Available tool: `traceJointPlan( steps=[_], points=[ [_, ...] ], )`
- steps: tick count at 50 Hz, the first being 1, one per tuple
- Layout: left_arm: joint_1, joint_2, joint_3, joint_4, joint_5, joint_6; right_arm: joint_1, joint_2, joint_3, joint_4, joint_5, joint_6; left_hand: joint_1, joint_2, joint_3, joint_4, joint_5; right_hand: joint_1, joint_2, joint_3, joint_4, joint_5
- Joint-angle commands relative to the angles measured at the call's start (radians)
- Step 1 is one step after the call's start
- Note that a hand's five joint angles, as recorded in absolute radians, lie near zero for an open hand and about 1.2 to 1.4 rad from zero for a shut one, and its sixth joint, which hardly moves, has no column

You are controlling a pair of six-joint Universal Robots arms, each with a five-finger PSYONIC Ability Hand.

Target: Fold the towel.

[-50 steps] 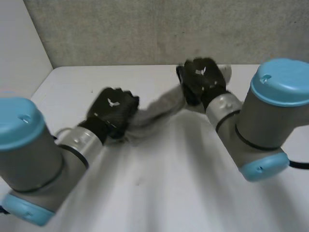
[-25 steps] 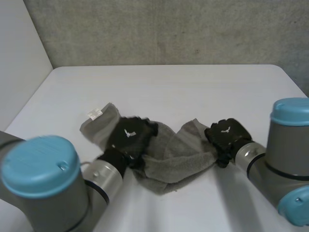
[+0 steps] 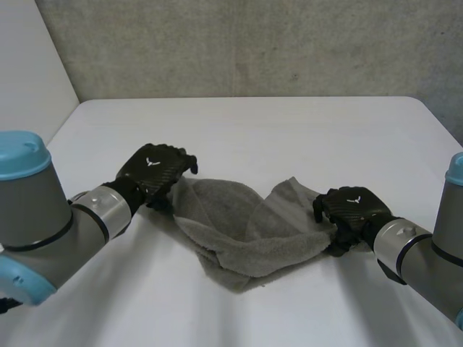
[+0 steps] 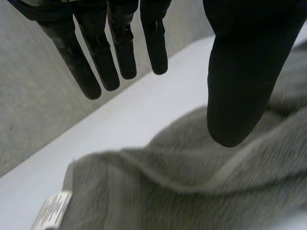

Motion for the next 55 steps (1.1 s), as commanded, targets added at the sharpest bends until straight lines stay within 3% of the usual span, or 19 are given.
traceJointPlan(
  steps=[1, 6, 11, 35, 55],
  points=[
    [0.036, -0.143, 0.093, -0.009, 0.0, 0.12, -0.001, -0.001, 0.008, 0.001, 0.001, -0.001, 0.07, 0.076, 0.075, 0.077, 0.078, 0.236, 0.142, 0.134, 0.138, 0.157],
    [0.049, -0.206, 0.134, -0.015, 0.001, 0.141, -0.004, 0.0, 0.015, -0.008, 0.003, -0.001, 0.073, 0.079, 0.078, 0.08, 0.08, 0.327, 0.233, 0.225, 0.229, 0.248],
    [0.055, -0.245, 0.153, -0.006, 0.012, 0.143, -0.027, -0.001, 0.017, -0.057, 0.01, -0.001, 0.1, 0.105, 0.104, 0.106, 0.107, 0.819, 0.725, 0.717, 0.721, 0.74],
    [0.049, -0.379, 0.266, 0.033, 0.056, 0.143, -0.07, -0.043, 0.063, -0.125, 0.013, -0.02, 0.24, 0.246, 0.245, 0.247, 0.248, 0.82, 0.725, 0.718, 0.721, 0.74],
    [-0.003, -0.382, 0.3, 0.033, 0.119, 0.144, -0.071, -0.046, 0.034, -0.123, 0.016, -0.063, 0.349, 0.355, 0.354, 0.356, 0.356, 0.82, 0.725, 0.718, 0.721, 0.74]
  ],
)
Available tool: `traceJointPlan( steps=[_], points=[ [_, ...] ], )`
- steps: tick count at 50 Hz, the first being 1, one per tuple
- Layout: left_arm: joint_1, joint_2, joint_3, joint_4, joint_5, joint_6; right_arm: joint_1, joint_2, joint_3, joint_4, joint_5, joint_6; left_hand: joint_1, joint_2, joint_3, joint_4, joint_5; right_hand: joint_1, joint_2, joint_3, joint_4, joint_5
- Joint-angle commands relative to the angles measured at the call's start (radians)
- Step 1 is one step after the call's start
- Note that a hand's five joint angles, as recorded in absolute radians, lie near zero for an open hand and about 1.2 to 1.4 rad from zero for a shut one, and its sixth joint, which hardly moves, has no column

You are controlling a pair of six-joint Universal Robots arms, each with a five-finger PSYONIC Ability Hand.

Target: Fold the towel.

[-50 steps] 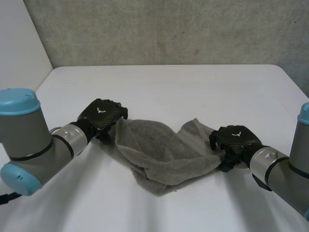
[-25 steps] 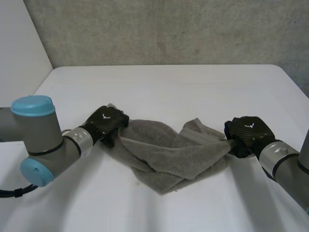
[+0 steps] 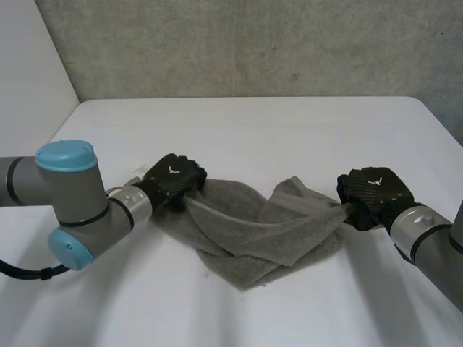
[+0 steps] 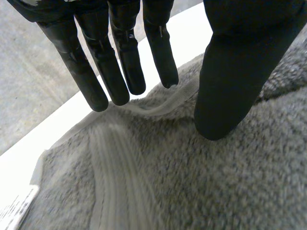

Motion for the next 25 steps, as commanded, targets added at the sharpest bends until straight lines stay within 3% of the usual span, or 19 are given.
traceJointPlan(
  steps=[1, 5, 7, 10, 12, 18, 25],
  points=[
    [-0.018, -0.008, 0.017, 0.0, 0.006, 0.002, 0.0, 0.0, 0.0, 0.0, 0.002, -0.029, 0.13, 0.132, 0.132, 0.132, 0.134, 0.426, 0.219, 0.216, 0.206, 0.242],
    [-0.018, -0.02, 0.028, 0.0, 0.006, 0.002, -0.002, 0.0, -0.003, 0.0, 0.002, -0.029, 0.154, 0.155, 0.155, 0.155, 0.157, 0.426, 0.219, 0.216, 0.206, 0.242],
    [-0.018, -0.034, 0.042, 0.0, 0.006, 0.002, -0.006, 0.0, -0.009, -0.001, 0.001, -0.031, 0.317, 0.319, 0.319, 0.319, 0.321, 0.426, 0.219, 0.216, 0.206, 0.242],
    [-0.018, -0.041, 0.05, 0.0, 0.004, 0.002, -0.019, 0.0, -0.02, 0.0, -0.004, -0.031, 0.395, 0.396, 0.396, 0.396, 0.398, 0.426, 0.219, 0.216, 0.206, 0.242],
    [-0.018, -0.061, 0.065, 0.0, 0.003, 0.003, -0.02, 0.0, -0.031, 0.0, -0.004, -0.031, 0.657, 0.659, 0.658, 0.658, 0.661, 0.426, 0.219, 0.216, 0.206, 0.242],
    [-0.018, -0.084, 0.103, 0.023, -0.003, 0.032, -0.011, 0.01, -0.118, 0.0, -0.004, -0.038, 0.658, 0.66, 0.66, 0.66, 0.662, 0.426, 0.219, 0.216, 0.206, 0.242],
    [-0.004, -0.042, 0.239, 0.199, -0.055, 0.069, -0.005, 0.059, -0.316, -0.01, 0.002, -0.107, 0.658, 0.66, 0.66, 0.66, 0.662, 0.426, 0.219, 0.216, 0.206, 0.242]
  ],
)
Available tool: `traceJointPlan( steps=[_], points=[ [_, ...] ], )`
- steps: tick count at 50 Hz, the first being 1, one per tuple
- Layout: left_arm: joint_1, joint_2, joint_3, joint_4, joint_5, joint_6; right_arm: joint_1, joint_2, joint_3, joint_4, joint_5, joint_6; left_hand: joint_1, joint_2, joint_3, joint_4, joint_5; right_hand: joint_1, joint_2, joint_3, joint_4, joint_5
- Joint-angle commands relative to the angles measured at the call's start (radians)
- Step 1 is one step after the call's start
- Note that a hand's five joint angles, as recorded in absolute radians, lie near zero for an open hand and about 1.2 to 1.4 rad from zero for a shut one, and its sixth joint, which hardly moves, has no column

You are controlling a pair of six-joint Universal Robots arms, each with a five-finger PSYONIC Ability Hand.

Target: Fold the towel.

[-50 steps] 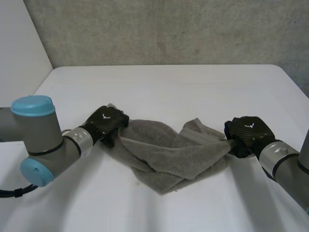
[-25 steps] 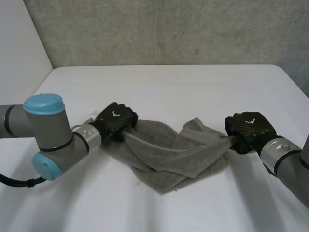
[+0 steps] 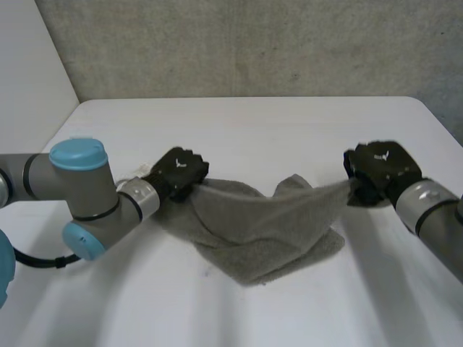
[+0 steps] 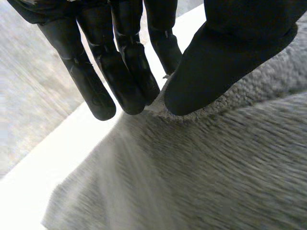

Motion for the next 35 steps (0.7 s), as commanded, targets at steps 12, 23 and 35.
traceJointPlan(
  steps=[12, 23, 35],
  points=[
    [0.015, 0.256, 0.254, 0.442, -0.256, -0.016, 0.11, 0.076, -0.516, -0.521, 0.136, -0.076, 0.232, 0.186, 0.188, 0.186, 0.205, 0.426, 0.219, 0.216, 0.206, 0.242],
    [0.021, 0.426, 0.011, 0.463, -0.266, -0.007, 0.131, 0.03, -0.406, -0.592, 0.141, -0.072, 0.232, 0.186, 0.188, 0.186, 0.205, 0.426, 0.219, 0.216, 0.206, 0.242],
    [0.0, 0.508, -0.566, 0.447, -0.335, -0.001, 0.116, 0.042, -0.027, -0.327, 0.029, -0.098, 0.232, 0.186, 0.188, 0.186, 0.205, 0.426, 0.219, 0.216, 0.206, 0.242]
  ],
)
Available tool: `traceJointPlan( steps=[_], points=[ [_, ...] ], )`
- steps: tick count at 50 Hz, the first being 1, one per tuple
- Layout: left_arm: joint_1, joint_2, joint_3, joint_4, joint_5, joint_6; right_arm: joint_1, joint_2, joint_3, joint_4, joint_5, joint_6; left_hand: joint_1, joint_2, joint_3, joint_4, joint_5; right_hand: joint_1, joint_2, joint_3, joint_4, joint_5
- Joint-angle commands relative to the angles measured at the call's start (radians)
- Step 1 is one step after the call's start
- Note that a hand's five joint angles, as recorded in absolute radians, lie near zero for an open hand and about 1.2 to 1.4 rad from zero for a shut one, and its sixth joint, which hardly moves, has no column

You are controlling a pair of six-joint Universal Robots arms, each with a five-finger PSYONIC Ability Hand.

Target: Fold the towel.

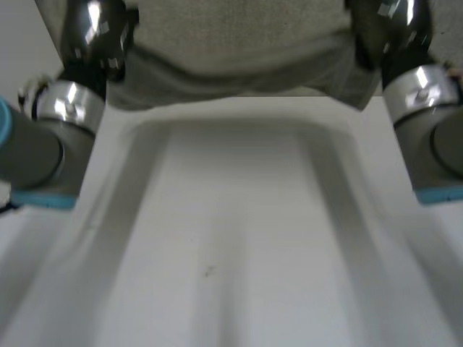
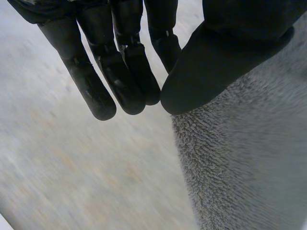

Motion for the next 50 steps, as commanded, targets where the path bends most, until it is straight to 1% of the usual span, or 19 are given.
traceJointPlan(
  steps=[1, 4, 9, 12, 14, 17, 23, 24, 25, 26, 28, 31, 34, 41, 44, 46, 47, 49, 50],
  points=[
    [-0.025, 0.02, -0.393, -0.033, -0.047, 0.012, -0.015, 0.023, 0.273, 0.231, -0.05, -0.042, 0.22, 0.179, 0.181, 0.178, 0.194, 0.426, 0.217, 0.211, 0.206, 0.236],
    [-0.038, 0.014, -0.435, -0.056, -0.055, 0.02, -0.015, 0.04, 0.339, 0.311, -0.049, -0.091, 0.22, 0.179, 0.181, 0.178, 0.194, 0.426, 0.217, 0.211, 0.206, 0.236],
    [-0.107, -0.018, -0.509, -0.214, -0.092, 0.04, -0.015, 0.034, 0.391, 0.395, -0.044, -0.122, 0.22, 0.179, 0.181, 0.178, 0.194, 0.426, 0.217, 0.211, 0.206, 0.236],
    [-0.118, -0.018, -0.515, -0.257, -0.095, 0.038, -0.019, 0.031, 0.41, 0.411, -0.044, -0.117, 0.22, 0.179, 0.181, 0.178, 0.194, 0.426, 0.217, 0.211, 0.206, 0.236],
    [-0.14, -0.012, -0.524, -0.329, -0.097, 0.04, -0.021, 0.023, 0.416, 0.411, -0.044, -0.117, 0.22, 0.179, 0.181, 0.178, 0.194, 0.426, 0.217, 0.211, 0.206, 0.236],
    [-0.165, -0.005, -0.523, -0.375, -0.098, 0.04, -0.044, -0.006, 0.433, 0.411, -0.044, -0.117, 0.22, 0.179, 0.181, 0.178, 0.194, 0.426, 0.217, 0.211, 0.206, 0.236],
    [-0.18, 0.034, -0.515, -0.389, -0.098, 0.04, -0.093, -0.023, 0.46, 0.405, -0.052, -0.114, 0.22, 0.179, 0.181, 0.178, 0.194, 0.426, 0.217, 0.211, 0.206, 0.236],
    [-0.176, 0.051, -0.51, -0.389, -0.097, 0.04, -0.102, -0.022, 0.468, 0.402, -0.052, -0.114, 0.22, 0.179, 0.181, 0.178, 0.194, 0.426, 0.217, 0.211, 0.206, 0.236],
    [-0.167, 0.063, -0.504, -0.387, -0.091, 0.04, -0.105, -0.02, 0.473, 0.399, -0.053, -0.114, 0.095, 0.054, 0.056, 0.054, 0.07, 0.426, 0.217, 0.211, 0.206, 0.236],
    [-0.167, 0.063, -0.504, -0.387, -0.09, 0.04, -0.105, -0.02, 0.473, 0.399, -0.053, -0.114, 0.094, 0.053, 0.055, 0.053, 0.068, 0.426, 0.217, 0.211, 0.206, 0.236],
    [-0.147, 0.074, -0.472, -0.384, -0.09, 0.04, -0.117, -0.02, 0.476, 0.392, -0.05, -0.117, -0.344, -0.385, -0.383, -0.386, -0.37, 0.426, 0.217, 0.211, 0.206, 0.236],
    [-0.128, 0.075, -0.45, -0.389, -0.089, 0.04, -0.127, -0.02, 0.477, 0.391, -0.052, -0.117, -0.384, -0.425, -0.424, -0.426, -0.41, 0.426, 0.217, 0.211, 0.206, 0.236],
    [-0.059, 0.077, -0.42, -0.398, -0.081, 0.037, -0.148, -0.022, 0.477, 0.388, -0.052, -0.117, -0.387, -0.428, -0.427, -0.429, -0.413, 0.426, 0.217, 0.211, 0.206, 0.236],
    [0.017, 0.101, -0.435, -0.438, -0.074, 0.034, -0.153, -0.02, 0.48, 0.385, -0.053, -0.116, -0.384, -0.425, -0.424, -0.426, -0.41, 0.426, 0.217, 0.211, 0.206, 0.236],
    [0.051, 0.111, -0.455, -0.481, -0.028, 0.025, -0.151, -0.019, 0.483, 0.385, -0.055, -0.114, -0.39, -0.431, -0.43, -0.432, -0.416, 0.426, 0.217, 0.211, 0.206, 0.236],
    [0.082, 0.12, -0.478, -0.502, 0.046, 0.022, -0.151, -0.019, 0.483, 0.385, -0.055, -0.114, -0.414, -0.455, -0.453, -0.455, -0.439, 0.426, 0.217, 0.211, 0.206, 0.236],
    [0.082, 0.12, -0.478, -0.502, 0.046, 0.022, -0.15, -0.016, 0.483, 0.385, -0.056, -0.116, -0.414, -0.455, -0.453, -0.455, -0.439, 0.426, 0.217, 0.211, 0.206, 0.236],
    [0.12, 0.123, -0.501, -0.502, 0.118, 0.025, -0.15, -0.014, 0.483, 0.385, -0.058, -0.116, -0.545, -0.586, -0.584, -0.587, -0.571, 0.426, 0.217, 0.211, 0.206, 0.236],
    [0.12, 0.123, -0.501, -0.502, 0.118, 0.025, -0.15, -0.014, 0.483, 0.385, -0.058, -0.114, -0.546, -0.587, -0.585, -0.587, -0.572, 0.426, 0.217, 0.211, 0.206, 0.236]
  ],
)
